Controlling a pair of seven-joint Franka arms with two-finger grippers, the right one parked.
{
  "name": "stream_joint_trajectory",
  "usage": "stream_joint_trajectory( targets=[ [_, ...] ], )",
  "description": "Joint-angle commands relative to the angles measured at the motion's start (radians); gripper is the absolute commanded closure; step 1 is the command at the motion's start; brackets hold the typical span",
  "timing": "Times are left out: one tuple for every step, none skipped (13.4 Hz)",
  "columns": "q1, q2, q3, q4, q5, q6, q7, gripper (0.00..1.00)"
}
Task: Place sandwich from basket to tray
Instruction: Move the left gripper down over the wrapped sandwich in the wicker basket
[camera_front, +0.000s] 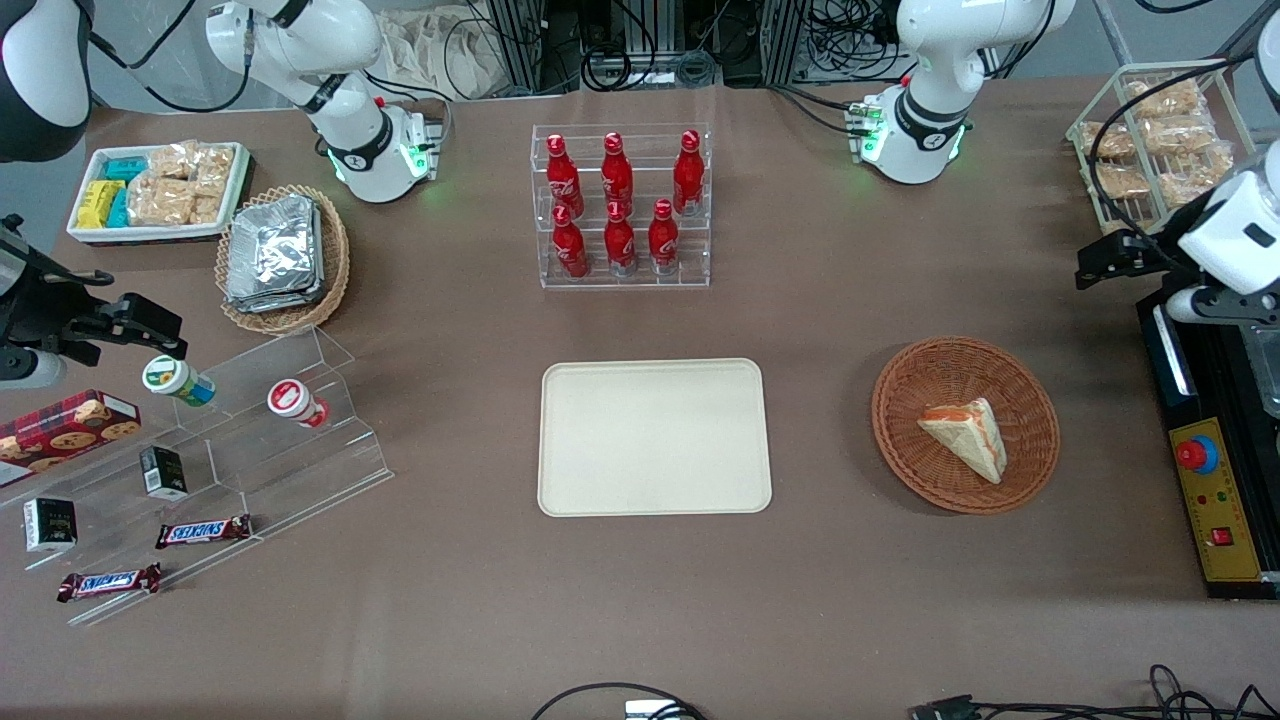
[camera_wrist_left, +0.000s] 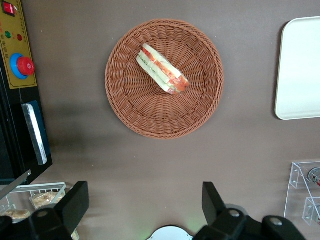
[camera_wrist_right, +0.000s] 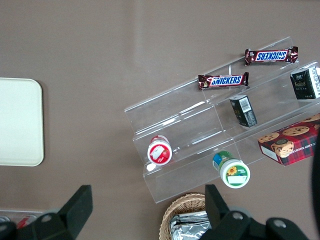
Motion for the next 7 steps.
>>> stream_joint_trajectory(
  targets=[
    [-0.001,0.026,-0.007,0.041,0.008,-0.024,0.008,0.00],
    [-0.003,0.035,-0.007,0.046,0.011,-0.022,0.000,0.00],
    [-0.007,0.047,-0.010,0.062,0.019,-0.025,-0.005,0.00],
    [-0.012,0.061,-0.011,0.069,0.022,-0.033,-0.015,0.00],
    [-0.012,0.063,-0.011,0.055,0.021,-0.028,-0.067,0.00],
    [-0.010,0.063,-0.011,0.025,0.012,-0.019,-0.128,0.00],
    [-0.009,0.054,-0.011,-0.023,0.004,0.025,-0.172,0.00]
  ],
)
